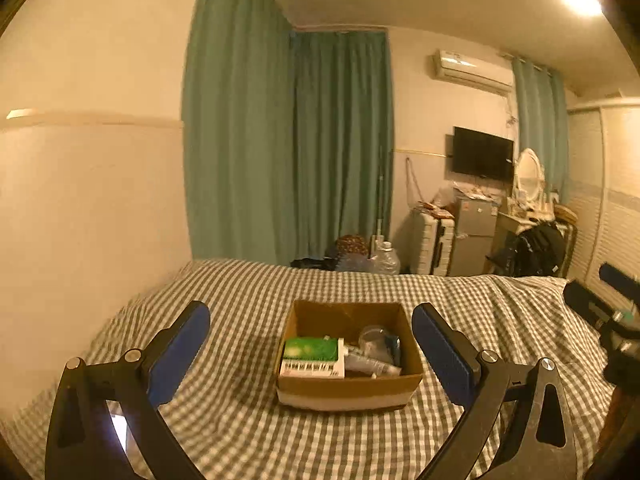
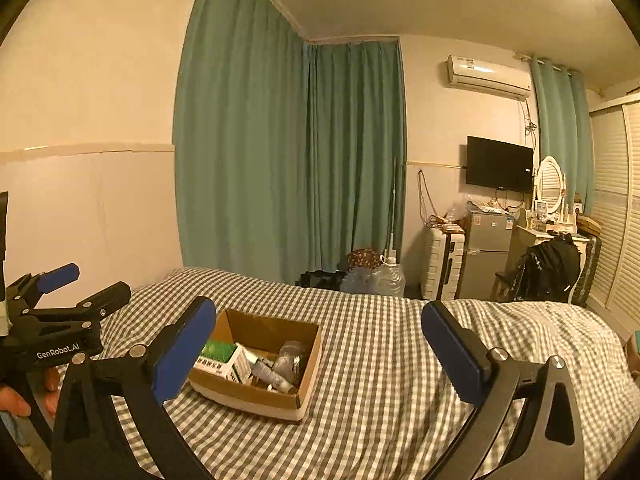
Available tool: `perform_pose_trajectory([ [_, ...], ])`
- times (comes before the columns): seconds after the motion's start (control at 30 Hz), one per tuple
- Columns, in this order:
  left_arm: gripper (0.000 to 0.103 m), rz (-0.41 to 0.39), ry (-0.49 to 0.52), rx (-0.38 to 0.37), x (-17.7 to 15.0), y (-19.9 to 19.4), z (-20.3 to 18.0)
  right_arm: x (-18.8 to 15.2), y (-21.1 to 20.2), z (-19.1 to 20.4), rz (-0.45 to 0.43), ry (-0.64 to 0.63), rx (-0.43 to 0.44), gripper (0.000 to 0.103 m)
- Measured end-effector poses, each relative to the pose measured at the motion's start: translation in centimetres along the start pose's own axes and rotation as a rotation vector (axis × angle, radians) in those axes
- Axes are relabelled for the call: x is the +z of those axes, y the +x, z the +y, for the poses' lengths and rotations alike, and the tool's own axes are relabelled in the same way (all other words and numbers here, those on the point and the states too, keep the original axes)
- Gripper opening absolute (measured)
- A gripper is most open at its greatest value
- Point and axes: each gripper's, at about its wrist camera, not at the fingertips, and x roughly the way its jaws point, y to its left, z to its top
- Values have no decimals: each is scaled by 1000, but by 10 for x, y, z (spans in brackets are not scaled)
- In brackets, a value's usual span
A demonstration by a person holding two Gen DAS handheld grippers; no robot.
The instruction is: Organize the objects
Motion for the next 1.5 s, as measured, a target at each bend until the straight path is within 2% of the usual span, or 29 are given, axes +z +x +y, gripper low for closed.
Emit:
perform_pose_trajectory([
  [0.07, 103, 10, -18, -4, -17, 3, 2, -20, 10, -1, -6, -21, -18, 103],
  [0.13, 103, 31, -2, -10, -30, 8, 2, -42, 23, -2, 26, -32, -49, 103],
  [0.33, 103, 51, -14, -6, -48, 14, 10, -64, 47, -16, 70, 47, -48, 103],
  [0.43, 103, 44, -36, -13, -47, 13, 13, -67, 49, -16, 66, 38, -52, 103],
  [0.83, 103, 70, 8, -24, -52, 11, 0, -70, 52, -13, 78, 43, -47, 103],
  [1.5, 103, 85, 11, -36, -55, 16, -3, -77, 59, -11, 103, 54, -47, 103],
])
